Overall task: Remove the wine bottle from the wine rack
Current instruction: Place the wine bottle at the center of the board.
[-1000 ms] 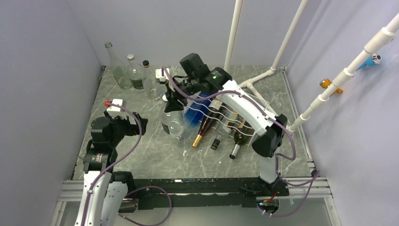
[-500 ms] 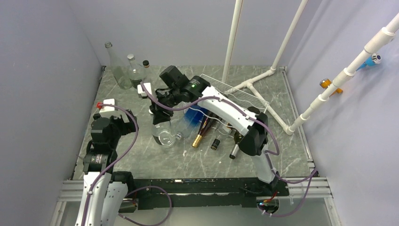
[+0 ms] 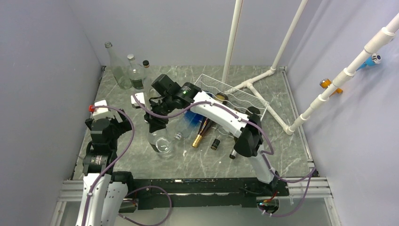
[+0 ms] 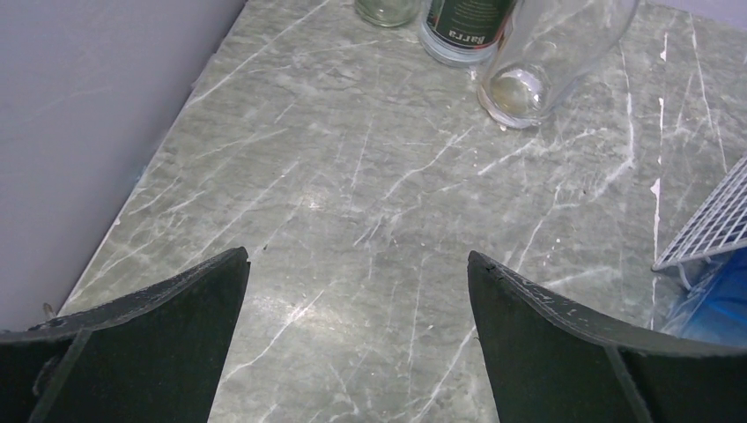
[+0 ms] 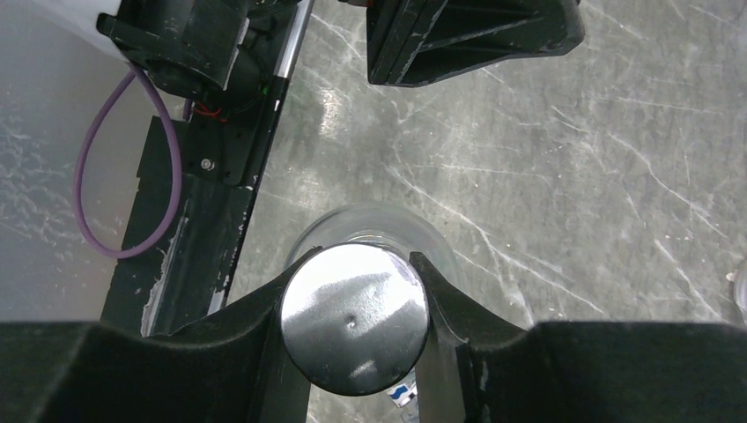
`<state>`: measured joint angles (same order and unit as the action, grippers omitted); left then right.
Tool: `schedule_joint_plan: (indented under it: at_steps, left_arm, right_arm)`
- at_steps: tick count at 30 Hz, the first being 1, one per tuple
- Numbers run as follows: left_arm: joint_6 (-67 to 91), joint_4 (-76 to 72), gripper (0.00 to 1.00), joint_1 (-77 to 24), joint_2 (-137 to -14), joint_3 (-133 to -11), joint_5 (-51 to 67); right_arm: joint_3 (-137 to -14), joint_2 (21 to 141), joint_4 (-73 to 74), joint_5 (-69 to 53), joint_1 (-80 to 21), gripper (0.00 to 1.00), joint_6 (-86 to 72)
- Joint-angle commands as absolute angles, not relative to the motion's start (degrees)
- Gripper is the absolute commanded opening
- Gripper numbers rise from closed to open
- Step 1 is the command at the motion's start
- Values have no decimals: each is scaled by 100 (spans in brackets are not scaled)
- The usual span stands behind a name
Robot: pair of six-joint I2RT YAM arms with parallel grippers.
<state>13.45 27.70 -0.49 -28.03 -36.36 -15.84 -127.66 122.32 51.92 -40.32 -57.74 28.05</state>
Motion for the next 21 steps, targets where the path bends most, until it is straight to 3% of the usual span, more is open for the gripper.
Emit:
schedule_joint_plan:
  at_steps: [1, 13, 21]
  left_arm:
    - [1468, 2723, 100, -18, -2729, -3796, -1879]
    - [1450, 2716, 99, -18, -2685, -3797, -1879]
    - [1427, 2709, 100, -18, -2663, -3797, -1790]
  right_arm:
    - [-13131, 12065, 4546, -4255, -5848, 0, 2716]
    - [-12555, 12008, 4518, -4289, -5923, 14, 2950]
    - [-12096, 11873, 4616, -4402, -5958, 40, 3234]
